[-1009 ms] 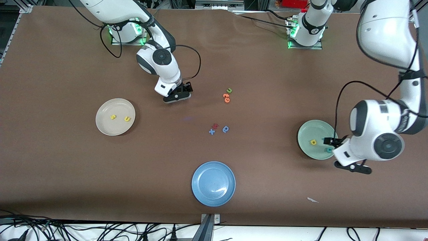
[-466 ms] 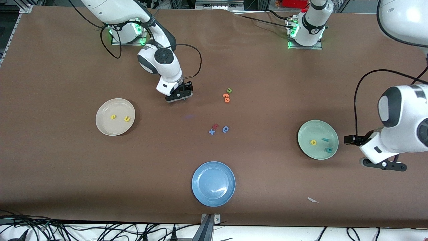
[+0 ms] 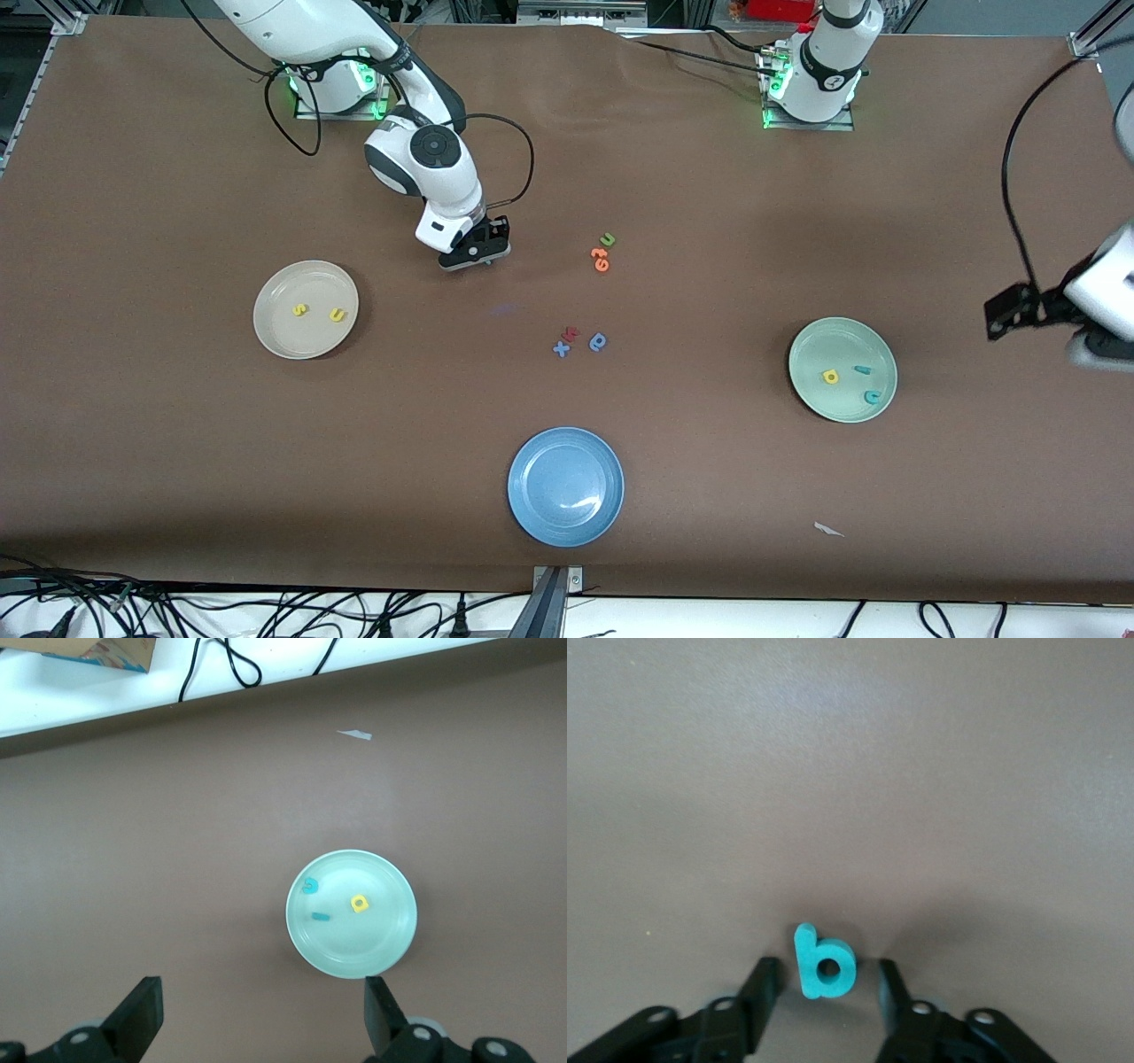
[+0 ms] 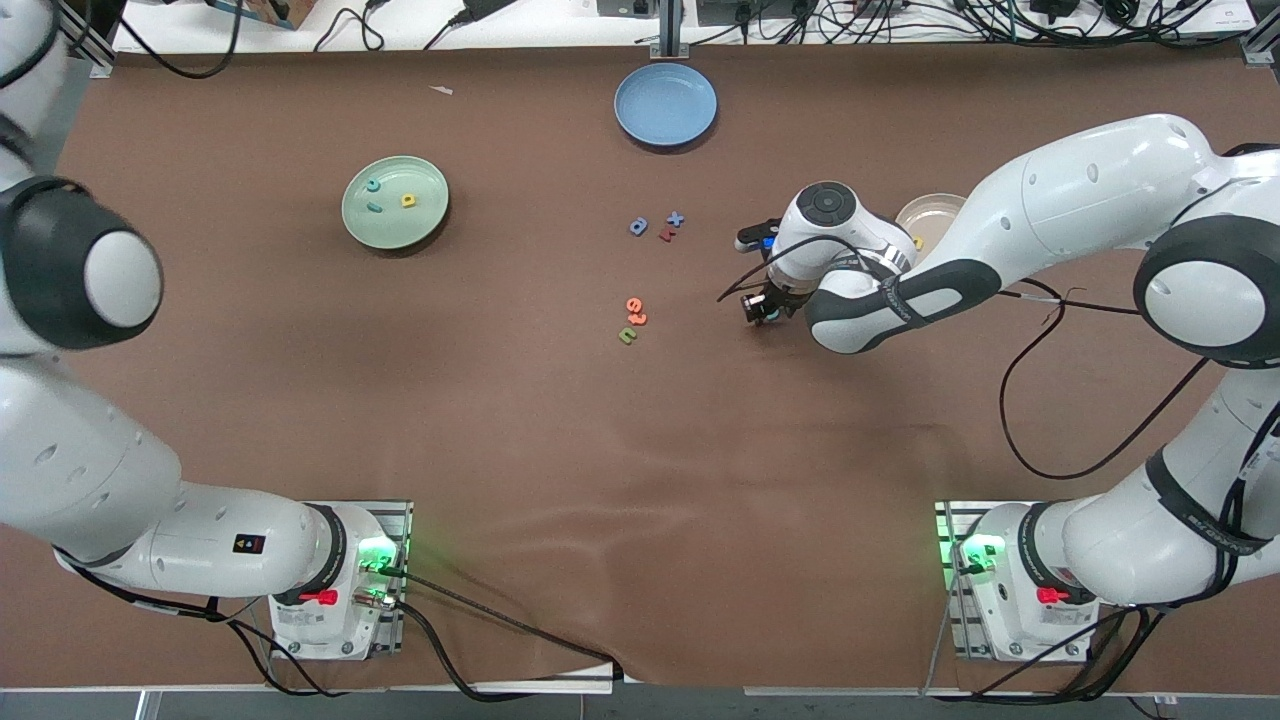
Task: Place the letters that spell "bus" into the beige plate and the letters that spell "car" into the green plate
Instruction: 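Place the teal b on the white plate while the left gripper withdraws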
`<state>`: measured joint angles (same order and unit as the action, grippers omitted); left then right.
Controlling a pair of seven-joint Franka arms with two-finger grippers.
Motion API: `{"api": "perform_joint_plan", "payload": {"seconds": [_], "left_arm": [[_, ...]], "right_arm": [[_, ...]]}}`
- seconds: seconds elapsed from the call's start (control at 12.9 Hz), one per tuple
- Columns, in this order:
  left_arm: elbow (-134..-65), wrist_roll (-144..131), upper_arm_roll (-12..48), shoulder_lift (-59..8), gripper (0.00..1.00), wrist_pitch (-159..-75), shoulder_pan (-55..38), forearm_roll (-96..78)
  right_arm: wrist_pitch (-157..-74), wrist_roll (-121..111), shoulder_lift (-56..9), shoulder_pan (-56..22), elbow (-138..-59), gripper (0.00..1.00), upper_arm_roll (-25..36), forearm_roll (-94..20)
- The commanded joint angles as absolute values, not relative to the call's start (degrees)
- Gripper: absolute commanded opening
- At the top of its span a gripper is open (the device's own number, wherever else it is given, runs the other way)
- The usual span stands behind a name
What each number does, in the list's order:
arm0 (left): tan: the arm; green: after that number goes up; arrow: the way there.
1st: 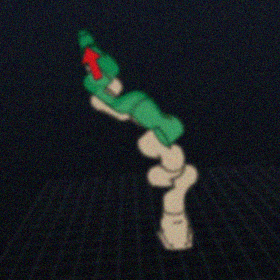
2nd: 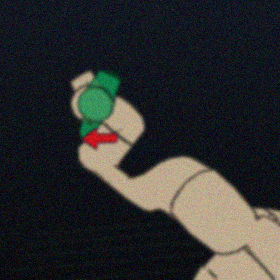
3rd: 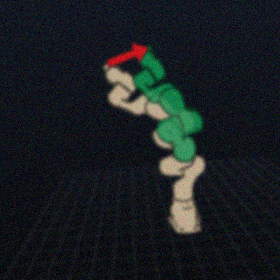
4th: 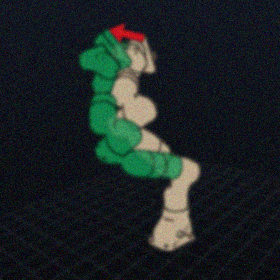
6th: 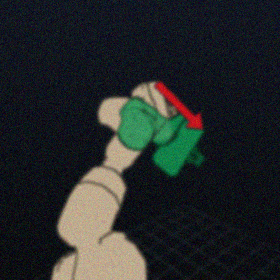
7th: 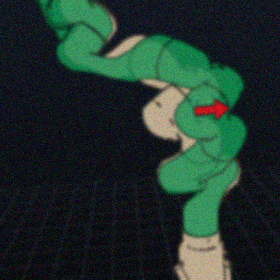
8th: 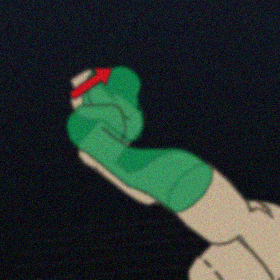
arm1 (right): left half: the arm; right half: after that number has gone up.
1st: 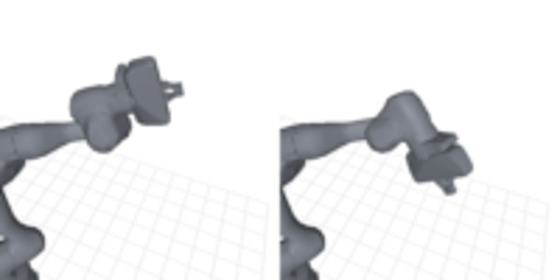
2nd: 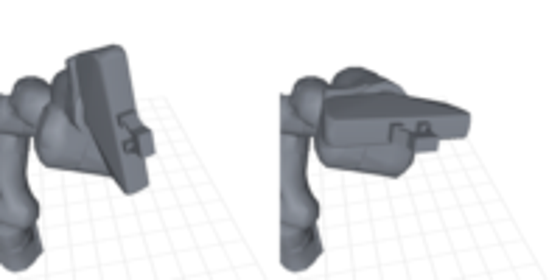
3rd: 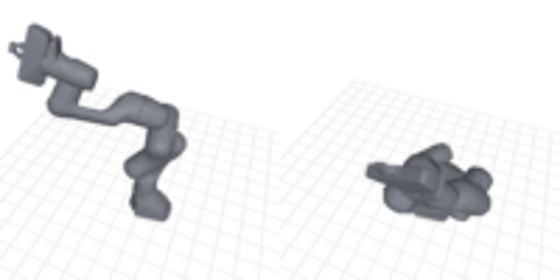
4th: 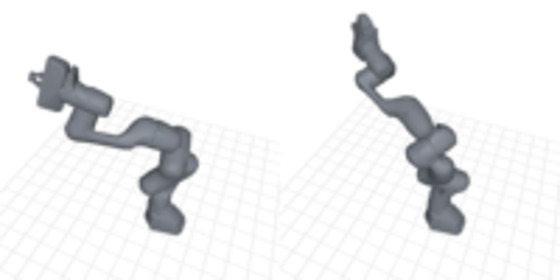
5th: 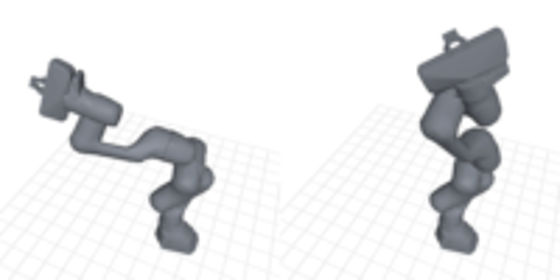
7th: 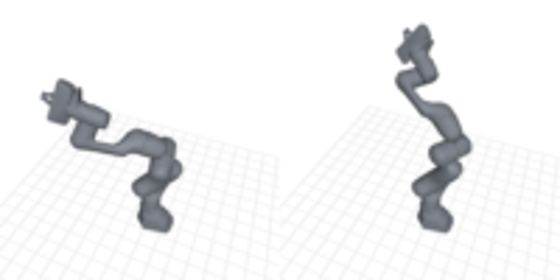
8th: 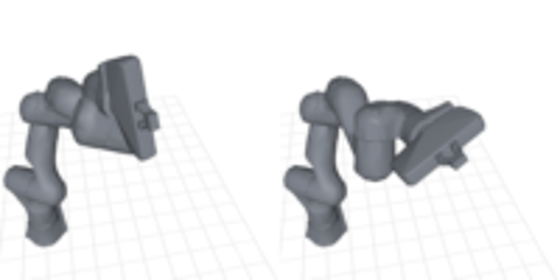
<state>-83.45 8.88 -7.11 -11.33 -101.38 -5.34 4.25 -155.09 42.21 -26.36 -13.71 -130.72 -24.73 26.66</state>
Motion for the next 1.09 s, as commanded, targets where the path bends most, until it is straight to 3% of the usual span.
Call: {"api": "perform_joint_plan", "payload": {"seconds": [0.0,0.16,0.39,1.01], "left_arm": [[-93.2,8.0,-7.0,-4.6,1.00,-105.0,-6.0,4.0],[-94.0,7.9,-6.9,-4.2,1.00,-106.3,-6.2,2.3],[-95.8,8.2,-7.0,-1.4,1.00,-107.5,-6.6,1.1],[-94.8,8.9,-7.0,-2.6,1.00,-107.3,-6.1,-1.1]], "right_arm": [[-156.0,43.4,-26.5,-13.9,-131.2,0.34,-24.6,28.3],[-155.9,43.2,-26.4,-13.8,-131.2,0.22,-24.6,28.4],[-155.5,42.3,-25.5,-13.5,-131.2,0.17,-24.5,28.7],[-139.8,15.1,-13.6,0.9,-131.2,0.19,-24.6,28.7]]}}
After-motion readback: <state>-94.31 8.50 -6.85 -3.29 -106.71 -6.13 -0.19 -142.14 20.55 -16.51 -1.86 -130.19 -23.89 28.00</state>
